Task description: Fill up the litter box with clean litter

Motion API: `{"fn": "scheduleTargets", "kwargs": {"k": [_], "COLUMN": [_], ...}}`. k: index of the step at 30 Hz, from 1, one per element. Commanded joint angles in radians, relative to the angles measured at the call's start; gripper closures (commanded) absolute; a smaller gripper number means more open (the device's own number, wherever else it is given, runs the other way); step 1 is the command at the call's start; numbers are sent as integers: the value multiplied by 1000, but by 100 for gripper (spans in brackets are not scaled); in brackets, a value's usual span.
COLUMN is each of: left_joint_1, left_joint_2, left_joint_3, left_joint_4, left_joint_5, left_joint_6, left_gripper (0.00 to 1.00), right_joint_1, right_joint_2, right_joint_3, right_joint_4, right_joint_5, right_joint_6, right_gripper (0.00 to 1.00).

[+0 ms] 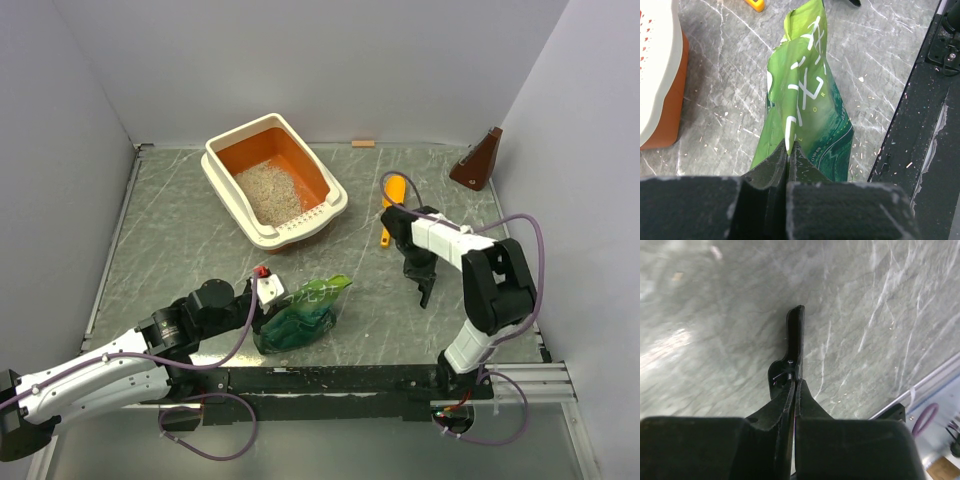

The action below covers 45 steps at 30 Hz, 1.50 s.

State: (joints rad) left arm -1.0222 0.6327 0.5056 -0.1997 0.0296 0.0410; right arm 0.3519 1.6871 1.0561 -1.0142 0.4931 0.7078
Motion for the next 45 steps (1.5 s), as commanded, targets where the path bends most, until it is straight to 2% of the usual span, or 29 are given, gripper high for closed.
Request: {"fn": "scheduleTargets", "kwargs": {"k": [1, 3, 7, 12, 16, 20, 23, 26, 30, 36, 38, 41, 42, 45], "left_joint_1": [7, 5, 7, 7, 5, 11, 56, 207, 451, 600, 631, 642, 643, 645], "left_joint_2": [9, 12, 24, 80, 117, 217, 303, 331, 364, 387, 406, 429, 435, 443], "left_joint_3": [57, 73, 140, 318, 434, 539, 593, 571, 495, 357, 308, 245, 235, 222], "left_joint_4": [22, 10, -35, -150, -156, -158, -133, -17, 225, 671, 860, 1087, 1135, 1146], "left_joint_5": [-26, -26, -5, -17, -26, -65, 27, 278, 599, 900, 969, 1000, 1006, 1007], "left_joint_6": [16, 25, 36, 37, 5, -71, -121, -223, -442, -728, -869, -1015, -1044, -1049], "left_gripper": [97, 82, 62, 51, 41, 39, 41, 42, 45, 44, 44, 45, 46, 46], "right_joint_1": [27, 42, 78, 133, 157, 162, 167, 168, 168, 167, 167, 167, 168, 168], "right_joint_2": [-124, -168, -239, -334, -463, -593, -658, -679, -704, -711, -708, -675, -669, -650], "right_joint_3": [100, 137, 218, 301, 318, 298, 254, 228, 164, 87, 41, 28, 21, 10], "right_joint_4": [-14, -18, -17, 37, 173, 316, 428, 492, 643, 822, 925, 1008, 1051, 1124], "right_joint_5": [-5, -16, -45, -138, -402, -715, -922, -1045, -1200, -1304, -1347, -1400, -1413, -1435], "right_joint_6": [-34, -66, -148, -279, -410, -476, -482, -490, -473, -472, -447, -407, -389, -334], "right_gripper": [100, 100, 100, 100, 100, 100, 100, 100, 100, 100, 100, 100, 100, 100]}}
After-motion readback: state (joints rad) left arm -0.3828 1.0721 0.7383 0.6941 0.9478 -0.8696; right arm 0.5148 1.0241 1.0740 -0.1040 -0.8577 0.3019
